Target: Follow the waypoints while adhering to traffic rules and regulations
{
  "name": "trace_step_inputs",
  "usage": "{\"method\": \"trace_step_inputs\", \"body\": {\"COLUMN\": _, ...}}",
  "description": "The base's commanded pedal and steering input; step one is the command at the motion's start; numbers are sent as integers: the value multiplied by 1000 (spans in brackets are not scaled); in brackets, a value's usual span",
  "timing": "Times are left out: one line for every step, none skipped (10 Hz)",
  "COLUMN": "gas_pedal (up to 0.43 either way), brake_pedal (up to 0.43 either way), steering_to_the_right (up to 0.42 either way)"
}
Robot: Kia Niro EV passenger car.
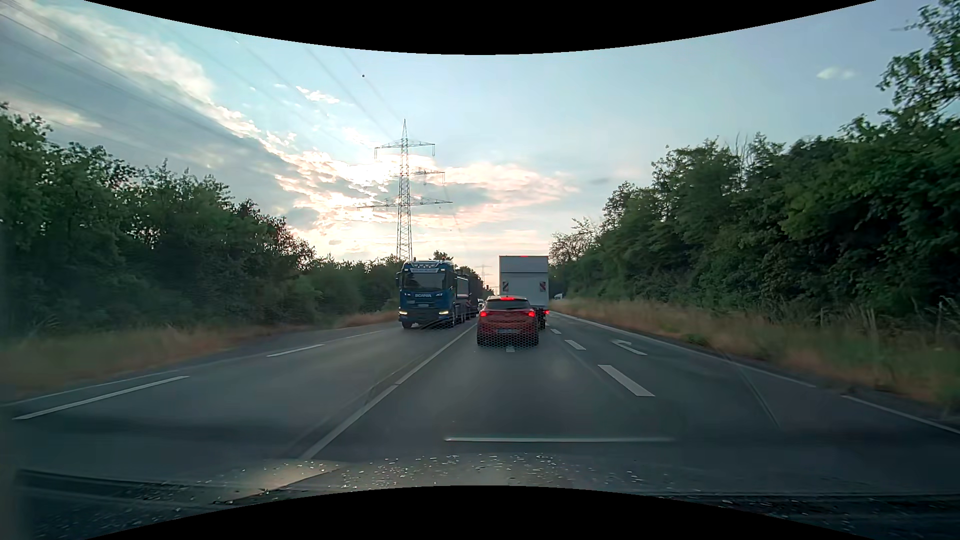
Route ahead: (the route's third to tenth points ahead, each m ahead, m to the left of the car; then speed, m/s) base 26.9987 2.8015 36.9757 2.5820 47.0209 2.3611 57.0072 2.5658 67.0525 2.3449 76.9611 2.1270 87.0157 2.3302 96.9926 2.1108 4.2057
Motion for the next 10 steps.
{"method": "trace_step_inputs", "body": {"gas_pedal": 0, "brake_pedal": 171, "steering_to_the_right": -5}}
{"method": "trace_step_inputs", "body": {"gas_pedal": 0, "brake_pedal": 189, "steering_to_the_right": -5}}
{"method": "trace_step_inputs", "body": {"gas_pedal": 0, "brake_pedal": 195, "steering_to_the_right": -5}}
{"method": "trace_step_inputs", "body": {"gas_pedal": 0, "brake_pedal": 207, "steering_to_the_right": -5}}
{"method": "trace_step_inputs", "body": {"gas_pedal": 0, "brake_pedal": 213, "steering_to_the_right": -5}}
{"method": "trace_step_inputs", "body": {"gas_pedal": 0, "brake_pedal": 226, "steering_to_the_right": -5}}
{"method": "trace_step_inputs", "body": {"gas_pedal": 0, "brake_pedal": 226, "steering_to_the_right": -5}}
{"method": "trace_step_inputs", "body": {"gas_pedal": 0, "brake_pedal": 232, "steering_to_the_right": -5}}
{"method": "trace_step_inputs", "body": {"gas_pedal": 0, "brake_pedal": 232, "steering_to_the_right": -5}}
{"method": "trace_step_inputs", "body": {"gas_pedal": 0, "brake_pedal": 232, "steering_to_the_right": -5}}
